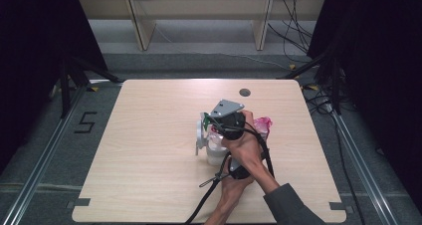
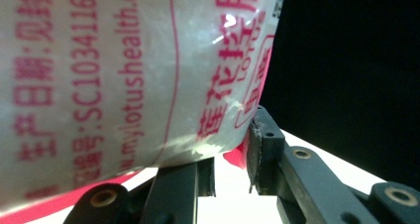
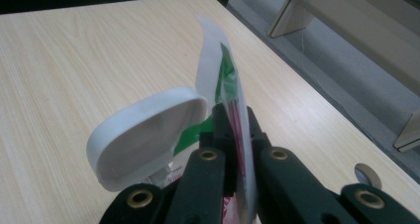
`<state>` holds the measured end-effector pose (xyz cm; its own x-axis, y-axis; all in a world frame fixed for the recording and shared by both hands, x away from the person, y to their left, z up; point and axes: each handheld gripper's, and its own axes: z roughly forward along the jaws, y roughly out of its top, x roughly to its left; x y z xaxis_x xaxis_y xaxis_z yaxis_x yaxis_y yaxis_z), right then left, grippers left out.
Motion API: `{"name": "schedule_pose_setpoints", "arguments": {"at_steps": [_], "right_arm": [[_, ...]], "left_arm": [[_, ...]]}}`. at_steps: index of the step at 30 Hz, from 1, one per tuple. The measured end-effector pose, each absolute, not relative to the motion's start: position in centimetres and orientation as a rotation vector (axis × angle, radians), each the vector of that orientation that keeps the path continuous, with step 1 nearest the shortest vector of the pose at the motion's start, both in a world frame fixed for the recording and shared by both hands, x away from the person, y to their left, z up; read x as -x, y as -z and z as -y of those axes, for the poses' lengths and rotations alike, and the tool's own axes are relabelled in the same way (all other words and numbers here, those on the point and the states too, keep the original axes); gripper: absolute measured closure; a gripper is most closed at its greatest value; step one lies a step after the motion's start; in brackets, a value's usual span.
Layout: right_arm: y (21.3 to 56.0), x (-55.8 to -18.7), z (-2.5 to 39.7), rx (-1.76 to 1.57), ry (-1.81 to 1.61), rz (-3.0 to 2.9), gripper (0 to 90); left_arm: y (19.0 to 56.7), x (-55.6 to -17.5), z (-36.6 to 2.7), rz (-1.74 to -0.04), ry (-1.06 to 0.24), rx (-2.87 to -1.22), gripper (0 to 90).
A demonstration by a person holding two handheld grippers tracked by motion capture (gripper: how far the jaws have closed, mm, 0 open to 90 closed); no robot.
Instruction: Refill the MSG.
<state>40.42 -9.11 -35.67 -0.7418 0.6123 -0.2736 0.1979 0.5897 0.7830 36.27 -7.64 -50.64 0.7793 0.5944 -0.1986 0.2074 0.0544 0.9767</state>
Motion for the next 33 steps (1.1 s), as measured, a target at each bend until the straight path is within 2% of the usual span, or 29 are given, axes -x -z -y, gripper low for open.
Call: {"name": "schedule_pose_setpoints", "arguments": {"at_steps": [1,2,5,9,13,14,15,33], "right_arm": [[35.66,-40.38,9.13,-0.641,-1.039,-2.285,90.0],[35.68,-40.23,9.01,-0.651,-1.037,-2.292,90.0],[35.54,-40.33,9.11,-0.64,-1.045,-2.286,90.0],[35.56,-40.32,9.12,-0.635,-1.033,-2.286,90.0],[35.43,-40.12,9.1,-0.631,-1.049,-2.282,90.0],[35.41,-40.09,9.07,-0.629,-1.045,-2.285,90.0],[35.42,-40.03,8.98,-0.644,-1.042,-2.277,90.0],[35.31,-39.99,9.6,-0.645,-1.076,-2.278,90.0]], "left_arm": [[50.6,-36.31,7.37,-0.662,-0.344,-1.552,75.2],[50.6,-36.14,8.17,-0.711,-0.309,-1.447,75.3],[50.67,-36.3,7.53,-0.682,-0.353,-1.528,75.3],[50.63,-36.15,7.9,-0.707,-0.33,-1.483,75.3],[50.37,-36.17,7.22,-0.655,-0.359,-1.558,75.2],[50.38,-36.12,7.31,-0.663,-0.362,-1.553,75.2],[50.53,-36.13,7.96,-0.696,-0.336,-1.482,75.2],[50.8,-36.19,7.86,-0.7,-0.343,-1.51,75.2]]}}
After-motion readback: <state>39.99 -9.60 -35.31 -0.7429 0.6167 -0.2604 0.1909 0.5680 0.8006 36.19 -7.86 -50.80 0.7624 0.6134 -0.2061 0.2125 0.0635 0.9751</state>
